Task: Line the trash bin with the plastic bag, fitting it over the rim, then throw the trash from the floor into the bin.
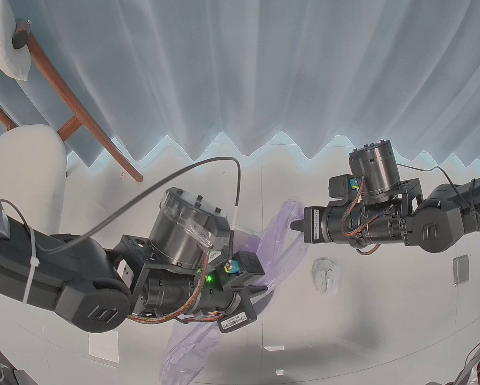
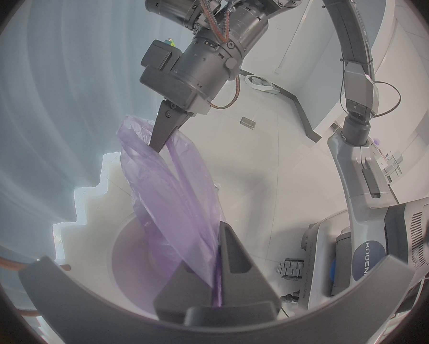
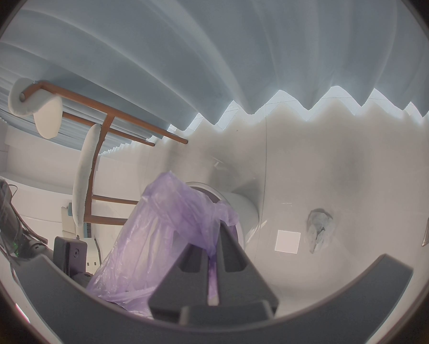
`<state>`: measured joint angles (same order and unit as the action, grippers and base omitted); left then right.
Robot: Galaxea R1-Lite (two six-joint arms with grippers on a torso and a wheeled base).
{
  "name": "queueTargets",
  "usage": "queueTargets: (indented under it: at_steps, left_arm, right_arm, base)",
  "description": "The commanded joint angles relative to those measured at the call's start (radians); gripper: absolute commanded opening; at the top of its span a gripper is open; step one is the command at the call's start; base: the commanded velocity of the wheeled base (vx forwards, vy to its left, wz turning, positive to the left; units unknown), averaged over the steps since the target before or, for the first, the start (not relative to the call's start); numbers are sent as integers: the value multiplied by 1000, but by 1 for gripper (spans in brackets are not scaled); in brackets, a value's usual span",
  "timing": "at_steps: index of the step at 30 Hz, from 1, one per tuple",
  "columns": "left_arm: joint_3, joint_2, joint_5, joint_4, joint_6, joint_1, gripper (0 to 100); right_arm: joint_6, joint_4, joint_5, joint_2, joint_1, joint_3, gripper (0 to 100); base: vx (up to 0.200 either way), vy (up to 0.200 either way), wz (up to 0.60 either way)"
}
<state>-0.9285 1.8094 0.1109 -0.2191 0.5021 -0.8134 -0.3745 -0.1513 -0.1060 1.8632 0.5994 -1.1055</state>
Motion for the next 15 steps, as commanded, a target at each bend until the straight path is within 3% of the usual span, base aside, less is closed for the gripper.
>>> queueTargets:
  at_steps: [1,8,9,15]
  left_arm:
    - [4,4,0,0,-14,7,0]
    - [7,-1,0,0,-25,26,0]
    - [7,-1,1,0,-30,26,100]
    - [8,-48,-22,1,-192,19,100]
  right_arm:
    - [0,-21,-1,-7,-3,4,0]
    - [2,-71,0,-13,-3,13,0]
    - [2,-71,0,-15,-3,19,0]
    - [2,-82,0,-39,-7,76,0]
  base:
    - [0,0,0]
    - [0,0,0]
    - [0,0,0]
    - [0,0,0]
